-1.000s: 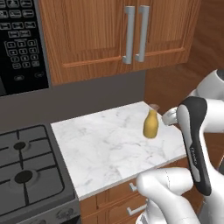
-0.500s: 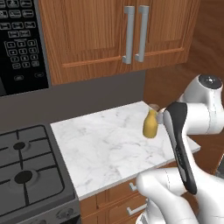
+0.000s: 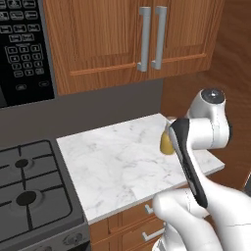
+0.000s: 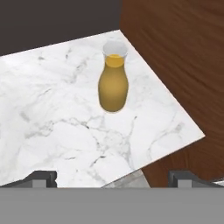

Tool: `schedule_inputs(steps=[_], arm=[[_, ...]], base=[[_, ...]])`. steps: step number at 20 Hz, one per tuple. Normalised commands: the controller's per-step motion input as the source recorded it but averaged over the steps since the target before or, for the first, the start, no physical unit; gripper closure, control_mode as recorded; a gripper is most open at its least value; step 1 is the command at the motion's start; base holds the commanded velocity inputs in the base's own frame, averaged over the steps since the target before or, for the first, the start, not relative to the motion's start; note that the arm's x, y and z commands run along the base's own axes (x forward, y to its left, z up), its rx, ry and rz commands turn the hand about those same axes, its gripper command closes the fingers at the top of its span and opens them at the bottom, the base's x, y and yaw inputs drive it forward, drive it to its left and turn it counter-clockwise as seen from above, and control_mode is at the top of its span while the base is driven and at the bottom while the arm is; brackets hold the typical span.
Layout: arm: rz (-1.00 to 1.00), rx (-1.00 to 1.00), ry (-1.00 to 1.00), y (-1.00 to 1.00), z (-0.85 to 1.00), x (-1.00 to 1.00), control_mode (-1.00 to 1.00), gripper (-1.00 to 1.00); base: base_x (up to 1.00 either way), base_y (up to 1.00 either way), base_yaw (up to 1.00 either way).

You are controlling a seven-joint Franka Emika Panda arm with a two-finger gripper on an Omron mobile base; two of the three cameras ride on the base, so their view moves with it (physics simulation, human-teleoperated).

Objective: Move the cake and burrito from the top shelf to the second highest shelf to make space. Then, place the pitcher from the counter on the cleared top shelf.

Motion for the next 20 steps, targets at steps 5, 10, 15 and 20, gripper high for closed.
schedule_inputs(steps=[5, 10, 15, 20], arm=[[-0.03, 0.0, -0.02, -0.01, -0.35, 0.43, -1.0, -1.0], [0.0, 0.0, -0.03, -0.13, -0.38, 0.33, -1.0, -1.0], [0.0, 0.0, -0.01, -0.24, -0.18, 0.28, -1.0, -1.0], [0.0, 0.0, -0.07, -0.21, 0.0, 0.15, -1.0, -1.0]], base=[[0.0, 0.0, 0.0], [0.0, 0.0, 0.0], [0.0, 0.0, 0.0], [0.0, 0.0, 0.0]])
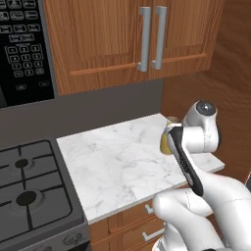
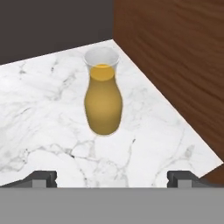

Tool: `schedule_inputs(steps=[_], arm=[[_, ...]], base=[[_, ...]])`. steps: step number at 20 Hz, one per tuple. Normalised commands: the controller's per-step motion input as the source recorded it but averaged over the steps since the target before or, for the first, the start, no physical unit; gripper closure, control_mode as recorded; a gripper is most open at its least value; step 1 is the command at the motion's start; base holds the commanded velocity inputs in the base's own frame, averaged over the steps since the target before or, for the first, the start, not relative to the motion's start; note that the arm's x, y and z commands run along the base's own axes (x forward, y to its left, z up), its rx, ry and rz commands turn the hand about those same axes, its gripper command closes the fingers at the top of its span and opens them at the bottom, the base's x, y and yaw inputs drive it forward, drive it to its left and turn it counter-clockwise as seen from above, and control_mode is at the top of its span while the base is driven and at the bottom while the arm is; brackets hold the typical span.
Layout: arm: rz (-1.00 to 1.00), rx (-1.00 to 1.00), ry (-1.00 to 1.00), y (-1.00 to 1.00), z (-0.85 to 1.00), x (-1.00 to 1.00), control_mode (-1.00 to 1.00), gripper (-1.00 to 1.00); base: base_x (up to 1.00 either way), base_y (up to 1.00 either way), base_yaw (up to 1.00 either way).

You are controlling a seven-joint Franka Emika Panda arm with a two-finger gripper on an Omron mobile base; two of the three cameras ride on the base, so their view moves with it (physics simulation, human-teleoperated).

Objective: Move the cake and burrito from the top shelf to the second highest shelf to make space. Then, place the pitcher from the counter on the cleared top shelf.

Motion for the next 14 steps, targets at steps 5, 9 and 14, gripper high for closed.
schedule_inputs(steps=[5, 9, 14], arm=[[0.0, 0.0, -0.05, -0.01, -0.03, 0.28, -1.0, -1.0], [0.0, -0.01, -0.05, 0.0, -0.1, 0.22, -1.0, -1.0], [0.0, 0.0, -0.03, 0.0, -0.14, 0.26, -1.0, -1.0]], base=[[0.0, 0.0, 0.0], [0.0, 0.0, 0.0], [0.0, 0.0, 0.0]])
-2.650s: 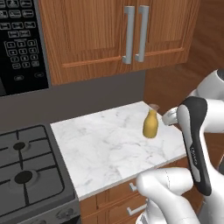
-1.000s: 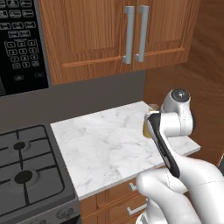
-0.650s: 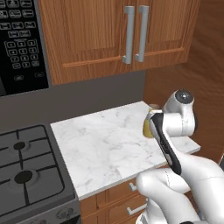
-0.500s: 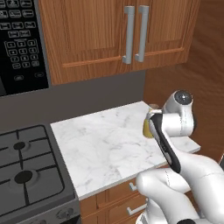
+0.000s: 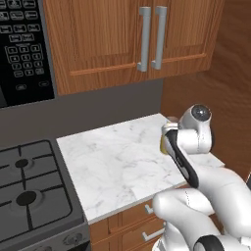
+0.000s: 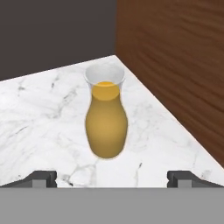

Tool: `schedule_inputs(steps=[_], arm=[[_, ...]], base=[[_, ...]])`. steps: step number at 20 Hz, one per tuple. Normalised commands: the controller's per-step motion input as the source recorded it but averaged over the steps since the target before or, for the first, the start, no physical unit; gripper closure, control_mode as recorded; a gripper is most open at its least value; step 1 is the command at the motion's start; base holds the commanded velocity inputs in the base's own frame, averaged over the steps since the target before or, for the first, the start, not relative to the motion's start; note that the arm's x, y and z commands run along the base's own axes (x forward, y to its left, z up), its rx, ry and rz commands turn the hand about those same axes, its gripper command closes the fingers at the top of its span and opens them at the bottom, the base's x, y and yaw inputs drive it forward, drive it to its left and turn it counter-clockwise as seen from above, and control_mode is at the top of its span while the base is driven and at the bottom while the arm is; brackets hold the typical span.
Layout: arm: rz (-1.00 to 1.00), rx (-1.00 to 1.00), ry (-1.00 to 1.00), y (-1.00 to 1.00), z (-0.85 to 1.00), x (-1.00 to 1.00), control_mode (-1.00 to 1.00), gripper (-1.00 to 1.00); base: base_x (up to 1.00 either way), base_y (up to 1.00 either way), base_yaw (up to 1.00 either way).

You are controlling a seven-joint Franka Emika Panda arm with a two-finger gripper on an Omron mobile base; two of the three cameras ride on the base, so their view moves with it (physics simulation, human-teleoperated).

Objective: Move the cake and burrito from the top shelf to the second highest shelf to make space. Then, place the pitcher from the counter on the cleared top shelf.

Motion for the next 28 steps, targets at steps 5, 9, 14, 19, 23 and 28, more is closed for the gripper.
schedule_inputs(steps=[5, 9, 14, 19, 23, 28], arm=[[0.0, 0.0, 0.0, 0.0, -0.21, 0.37, -1.0, -1.0], [0.0, 0.0, 0.0, 0.0, -0.18, 0.45, -1.0, -1.0], [0.0, 0.0, 0.0, 0.0, -0.13, 0.46, -1.0, -1.0], [0.0, 0.0, 0.0, 0.0, -0.12, 0.41, -1.0, -1.0], [0.0, 0.0, 0.0, 0.0, -0.14, 0.33, -1.0, -1.0], [0.0, 0.0, 0.0, -0.01, -0.18, 0.21, -1.0, -1.0]], base=[[0.0, 0.0, 0.0], [0.0, 0.0, 0.0], [0.0, 0.0, 0.0], [0.0, 0.0, 0.0], [0.0, 0.0, 0.0], [0.0, 0.0, 0.0]])
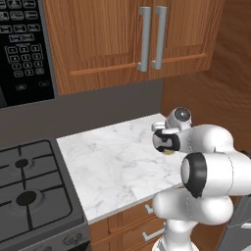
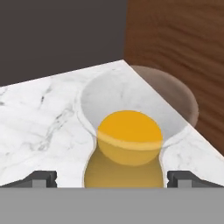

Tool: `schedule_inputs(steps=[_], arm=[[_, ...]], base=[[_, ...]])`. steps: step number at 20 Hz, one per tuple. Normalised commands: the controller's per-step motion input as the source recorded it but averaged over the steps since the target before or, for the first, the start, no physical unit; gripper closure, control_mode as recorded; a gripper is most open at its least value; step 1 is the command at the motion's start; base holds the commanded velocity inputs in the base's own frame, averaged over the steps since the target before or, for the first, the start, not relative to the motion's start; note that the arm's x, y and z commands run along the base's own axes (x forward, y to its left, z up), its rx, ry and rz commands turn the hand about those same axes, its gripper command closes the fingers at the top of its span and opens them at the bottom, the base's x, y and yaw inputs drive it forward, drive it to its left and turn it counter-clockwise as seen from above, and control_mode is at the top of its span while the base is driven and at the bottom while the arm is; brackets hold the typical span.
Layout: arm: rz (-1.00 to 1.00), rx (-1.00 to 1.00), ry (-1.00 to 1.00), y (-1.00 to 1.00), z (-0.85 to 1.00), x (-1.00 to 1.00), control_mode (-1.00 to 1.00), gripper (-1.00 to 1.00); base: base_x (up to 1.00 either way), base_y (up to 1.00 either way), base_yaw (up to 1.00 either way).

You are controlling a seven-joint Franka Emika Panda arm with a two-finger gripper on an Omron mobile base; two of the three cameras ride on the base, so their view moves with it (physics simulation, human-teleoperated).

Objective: Move the cake and burrito from the top shelf to the second highest shelf to make space. Then, place the pitcher from the counter on the cleared top shelf.

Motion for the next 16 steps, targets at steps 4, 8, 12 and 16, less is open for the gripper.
schedule_inputs(steps=[4, 8, 12, 16], arm=[[0.0, 0.0, 0.0, -0.04, -0.16, 0.19, -1.0, -1.0], [0.0, 0.0, 0.0, -0.08, -0.13, 0.2, -1.0, -1.0], [0.0, 0.0, 0.0, -0.11, -0.1, 0.19, -1.0, -1.0], [0.0, 0.0, 0.0, -0.12, -0.05, 0.17, -1.0, 1.0]], base=[[0.0, 0.0, 0.0], [0.0, 0.0, 0.0], [0.0, 0.0, 0.0], [0.0, 0.0, 0.0]])
